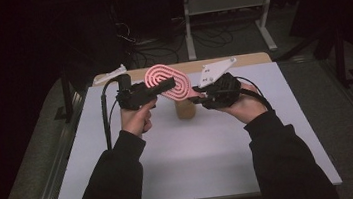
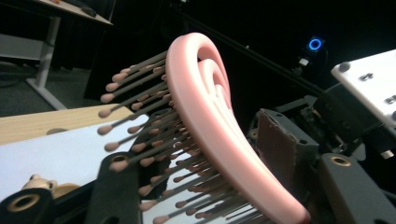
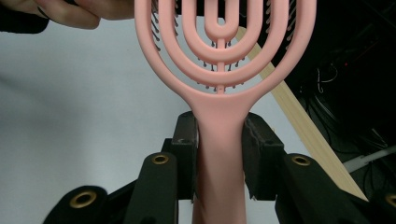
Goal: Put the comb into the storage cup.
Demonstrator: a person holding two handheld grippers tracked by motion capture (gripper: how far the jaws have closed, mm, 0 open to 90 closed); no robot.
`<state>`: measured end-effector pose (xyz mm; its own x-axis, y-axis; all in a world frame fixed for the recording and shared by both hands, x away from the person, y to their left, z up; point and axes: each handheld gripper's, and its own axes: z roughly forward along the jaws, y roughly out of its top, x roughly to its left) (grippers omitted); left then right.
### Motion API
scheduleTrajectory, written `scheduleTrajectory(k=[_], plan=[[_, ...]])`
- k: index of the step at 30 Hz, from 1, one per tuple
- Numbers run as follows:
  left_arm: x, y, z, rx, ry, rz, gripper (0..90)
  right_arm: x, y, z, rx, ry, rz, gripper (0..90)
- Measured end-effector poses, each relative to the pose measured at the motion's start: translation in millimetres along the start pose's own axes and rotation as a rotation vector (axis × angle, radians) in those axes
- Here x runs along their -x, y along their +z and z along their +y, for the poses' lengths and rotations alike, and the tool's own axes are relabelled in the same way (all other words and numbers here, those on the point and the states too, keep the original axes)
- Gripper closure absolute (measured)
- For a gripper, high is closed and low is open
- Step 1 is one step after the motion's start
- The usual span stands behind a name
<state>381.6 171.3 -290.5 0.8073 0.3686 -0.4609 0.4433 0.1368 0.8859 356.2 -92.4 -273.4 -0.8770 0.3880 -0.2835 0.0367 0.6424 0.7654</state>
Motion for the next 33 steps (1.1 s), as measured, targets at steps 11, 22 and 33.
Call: scheduleTrajectory(k=[11, 22, 33], plan=[[0.7, 4.5, 6.4, -0.029, -0.023, 0.026, 54.9, 2.6, 5.7, -2.3, 0.003, 0.038, -0.026, 67.7], [6.6, 5.8, 12.2, -0.032, 0.04, 0.057, 62.5, 3.9, 19.5, -2.1, 0.013, 0.119, -0.001, 68.9], [11.7, 9.6, 23.5, -0.114, 0.144, 0.069, 62.8, 7.7, 21.7, -1.3, 0.046, 0.213, 0.075, 55.2]])
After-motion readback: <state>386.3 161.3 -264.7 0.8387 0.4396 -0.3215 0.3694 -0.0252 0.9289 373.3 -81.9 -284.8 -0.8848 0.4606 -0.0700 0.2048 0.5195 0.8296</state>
